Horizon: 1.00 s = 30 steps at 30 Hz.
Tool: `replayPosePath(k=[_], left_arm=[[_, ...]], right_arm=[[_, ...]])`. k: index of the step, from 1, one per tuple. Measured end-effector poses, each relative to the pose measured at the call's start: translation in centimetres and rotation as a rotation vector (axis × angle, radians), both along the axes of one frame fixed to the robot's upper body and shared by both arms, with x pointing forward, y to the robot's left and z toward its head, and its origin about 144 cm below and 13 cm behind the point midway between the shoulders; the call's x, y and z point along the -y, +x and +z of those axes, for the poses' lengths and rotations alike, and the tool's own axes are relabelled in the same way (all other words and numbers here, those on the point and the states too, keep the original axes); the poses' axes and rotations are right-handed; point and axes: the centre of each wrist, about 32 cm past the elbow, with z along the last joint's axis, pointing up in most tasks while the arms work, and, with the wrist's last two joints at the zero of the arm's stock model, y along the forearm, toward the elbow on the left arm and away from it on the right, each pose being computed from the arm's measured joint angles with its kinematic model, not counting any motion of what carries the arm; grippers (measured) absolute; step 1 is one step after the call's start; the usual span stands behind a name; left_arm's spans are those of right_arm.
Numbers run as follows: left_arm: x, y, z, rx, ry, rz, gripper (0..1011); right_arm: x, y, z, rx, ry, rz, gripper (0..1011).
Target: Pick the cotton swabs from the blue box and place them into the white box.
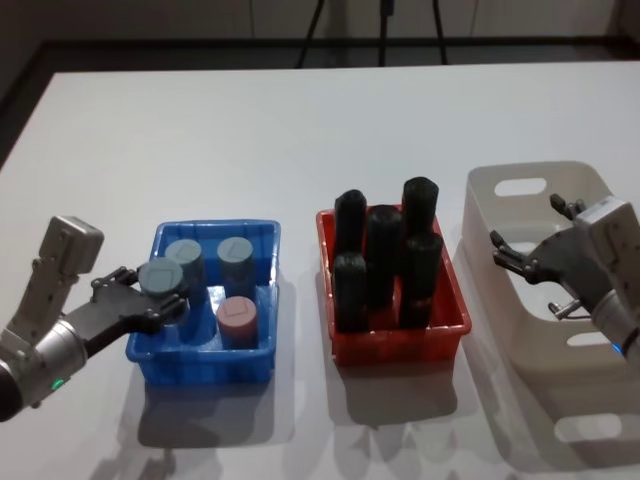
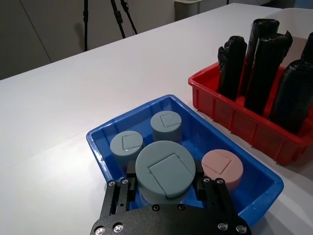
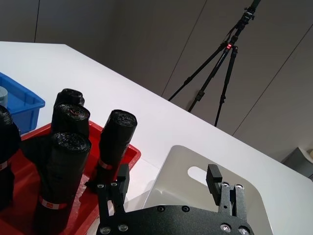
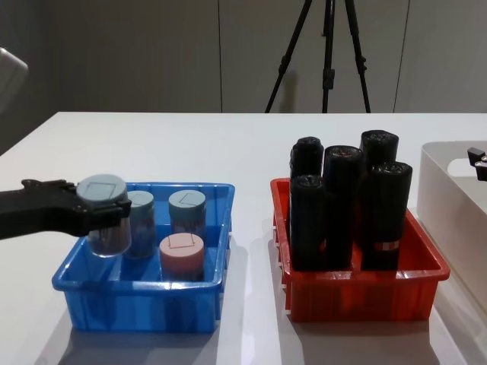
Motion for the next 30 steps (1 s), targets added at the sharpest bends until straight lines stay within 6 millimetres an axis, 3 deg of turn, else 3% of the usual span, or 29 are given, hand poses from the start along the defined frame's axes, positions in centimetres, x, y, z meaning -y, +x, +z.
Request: replayPosePath(k=[13, 30], left_arm=[[-1.1, -0.7, 1.0, 0.023, -0.012, -0.026, 652], [-3.4, -3.2, 2.3, 0.044, -0.037, -0.036, 652]], right_arm=[[0.0, 0.0, 0.0, 0.000, 0.000, 0.000, 1001], [0.0, 0.0, 0.0, 0.000, 0.000, 0.000, 1001]])
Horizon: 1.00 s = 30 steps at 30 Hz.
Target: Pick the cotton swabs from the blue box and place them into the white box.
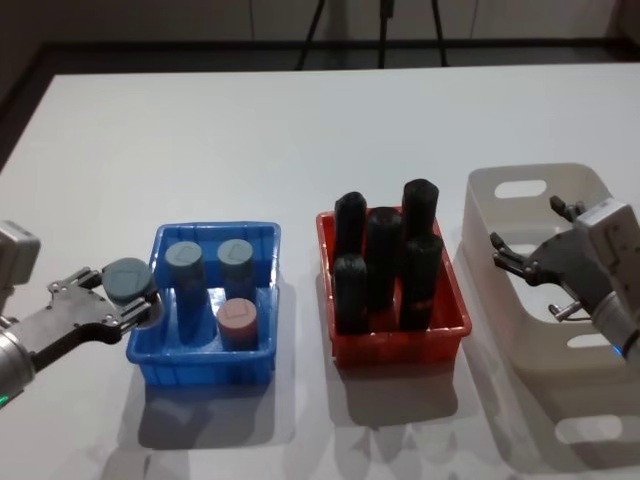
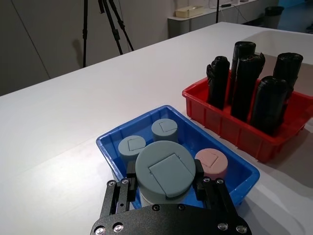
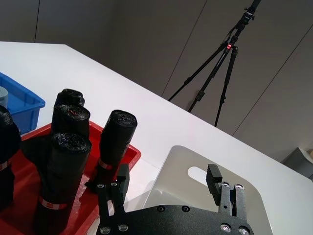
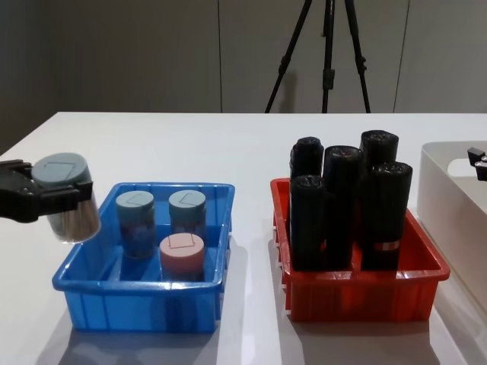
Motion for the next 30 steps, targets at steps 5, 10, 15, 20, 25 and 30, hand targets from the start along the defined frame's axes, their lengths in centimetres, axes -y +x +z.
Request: replayPosePath(k=[5, 10, 15, 20, 25, 30], left_arm=[[-0.4, -0.7, 0.3, -0.001, -0.003, -0.017, 652], [-0.5, -1.0, 0.4, -0.002, -0.007, -0.030, 652], [-0.1, -1.0, 0.4, 0.000, -0.013, -0.054, 652], [0.5, -0.7, 0.6, 0.009, -0.025, -0.098, 652], [1.2, -0.4, 0.8, 0.016, -0.034, -0.139, 652], [1.8, -0.2, 1.0, 0.020, -0.045, -0.182, 652]], right_arm=[[0.0, 0.0, 0.0, 0.000, 0.000, 0.000, 1001], [0.0, 0.0, 0.0, 0.000, 0.000, 0.000, 1001], [0.0, 0.0, 0.0, 0.000, 0.000, 0.000, 1001], [0.0, 0.0, 0.0, 0.000, 0.000, 0.000, 1001], [0.0, 0.0, 0.0, 0.000, 0.000, 0.000, 1001], [0.0, 0.0, 0.0, 0.000, 0.000, 0.000, 1001]])
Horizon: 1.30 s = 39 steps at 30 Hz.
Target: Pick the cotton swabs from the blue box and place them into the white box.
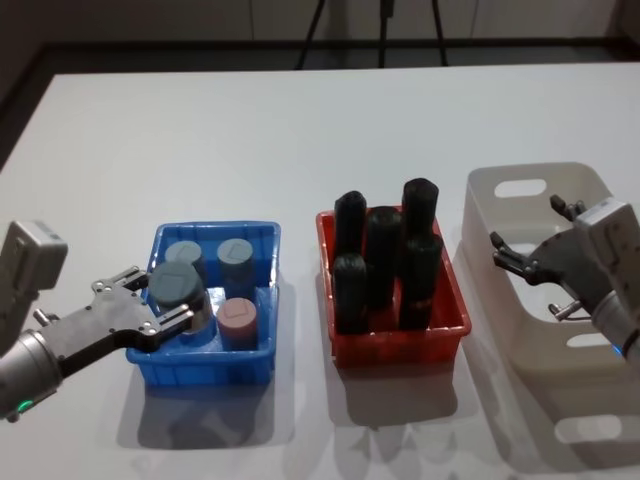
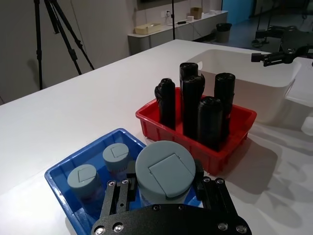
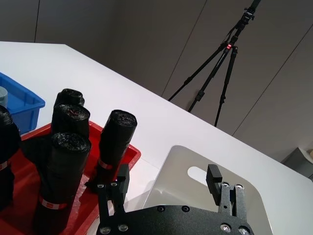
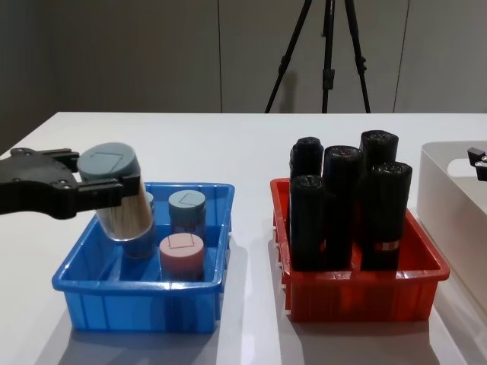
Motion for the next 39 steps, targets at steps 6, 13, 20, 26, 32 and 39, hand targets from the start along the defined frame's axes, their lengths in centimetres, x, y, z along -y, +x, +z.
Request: replayPosePath(k=[6, 13, 20, 26, 32, 39], left_arm=[[0.6, 0.0, 0.3, 0.002, -0.013, -0.039, 652], [1.4, 0.1, 0.7, 0.004, -0.039, -0.092, 652], [2.4, 0.3, 1.0, 0.009, -0.065, -0.135, 652], [3.4, 0.6, 1.2, 0.015, -0.091, -0.174, 652], [4.0, 0.7, 1.2, 0.017, -0.104, -0.198, 652], [5.0, 1.1, 1.4, 0.029, -0.118, -0.233, 652]], right_arm=[[0.0, 0.0, 0.0, 0.000, 0.000, 0.000, 1001], [0.0, 0.0, 0.0, 0.000, 0.000, 0.000, 1001], [0.0, 0.0, 0.0, 0.000, 0.000, 0.000, 1001], [0.0, 0.0, 0.0, 0.000, 0.000, 0.000, 1001], [0.0, 0.0, 0.0, 0.000, 0.000, 0.000, 1001], [0.0, 0.0, 0.0, 0.000, 0.000, 0.000, 1001]])
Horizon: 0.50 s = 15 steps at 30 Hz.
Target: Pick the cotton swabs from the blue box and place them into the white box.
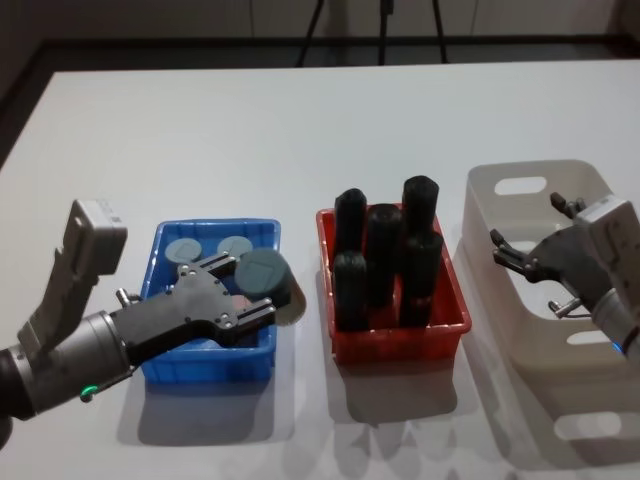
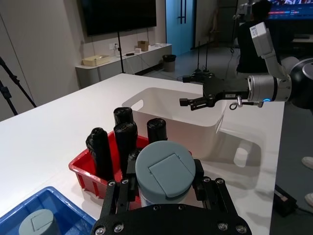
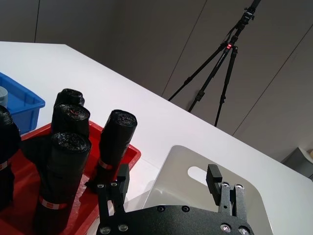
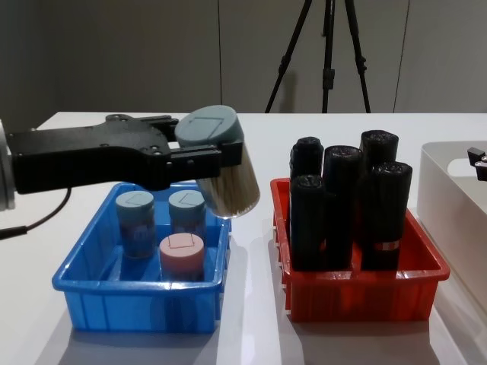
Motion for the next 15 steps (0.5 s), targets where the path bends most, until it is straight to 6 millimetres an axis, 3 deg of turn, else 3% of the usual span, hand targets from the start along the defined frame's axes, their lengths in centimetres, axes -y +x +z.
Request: replayPosePath(k=[15], left_arm=[[1.7, 0.7, 0.3, 0.008, -0.017, -0.087, 652]], right_arm=[[0.0, 0.0, 0.0, 0.000, 0.000, 0.000, 1001]])
